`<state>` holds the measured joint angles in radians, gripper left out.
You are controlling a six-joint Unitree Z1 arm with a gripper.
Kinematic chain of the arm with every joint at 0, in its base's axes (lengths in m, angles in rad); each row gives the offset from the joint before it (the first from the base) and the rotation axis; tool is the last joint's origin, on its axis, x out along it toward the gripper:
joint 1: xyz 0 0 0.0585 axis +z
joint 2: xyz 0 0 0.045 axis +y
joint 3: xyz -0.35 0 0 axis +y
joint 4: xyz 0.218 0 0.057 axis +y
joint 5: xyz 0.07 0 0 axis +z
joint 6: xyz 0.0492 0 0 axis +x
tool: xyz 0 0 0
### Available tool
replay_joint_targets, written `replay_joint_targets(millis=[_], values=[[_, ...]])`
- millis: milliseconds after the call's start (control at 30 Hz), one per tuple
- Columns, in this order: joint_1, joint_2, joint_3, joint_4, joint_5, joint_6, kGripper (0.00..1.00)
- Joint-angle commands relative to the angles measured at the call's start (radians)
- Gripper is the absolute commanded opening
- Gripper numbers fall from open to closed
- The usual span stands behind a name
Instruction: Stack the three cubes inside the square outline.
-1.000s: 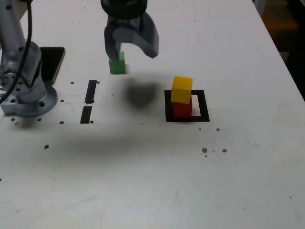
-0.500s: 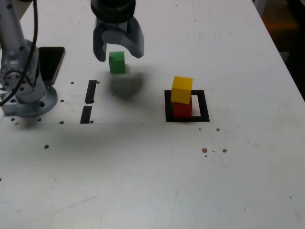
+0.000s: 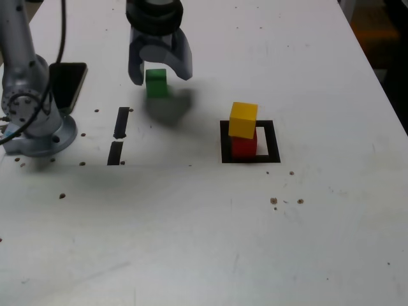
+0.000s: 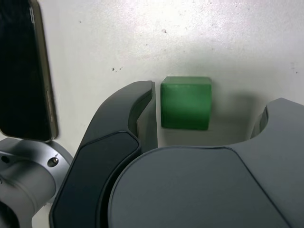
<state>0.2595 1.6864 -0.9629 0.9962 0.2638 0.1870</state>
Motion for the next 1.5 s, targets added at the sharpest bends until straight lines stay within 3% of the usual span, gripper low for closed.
replay_joint_targets(millis=[0, 467, 567, 933, 1200, 1467], values=[[0.016, 0.012, -0.001, -0.007, 0.002, 0.007, 0.83], [0.131, 0.101, 0.000, -0.084, -0.001, 0.079, 0.83], [0.137, 0.108, 0.000, -0.090, -0.005, 0.089, 0.78], [0.142, 0.112, -0.001, -0.104, -0.028, 0.091, 0.26], [0.142, 0.103, -0.004, -0.090, -0.034, 0.093, 0.24], [0.110, 0.058, -0.068, 0.037, -0.061, 0.098, 0.24]])
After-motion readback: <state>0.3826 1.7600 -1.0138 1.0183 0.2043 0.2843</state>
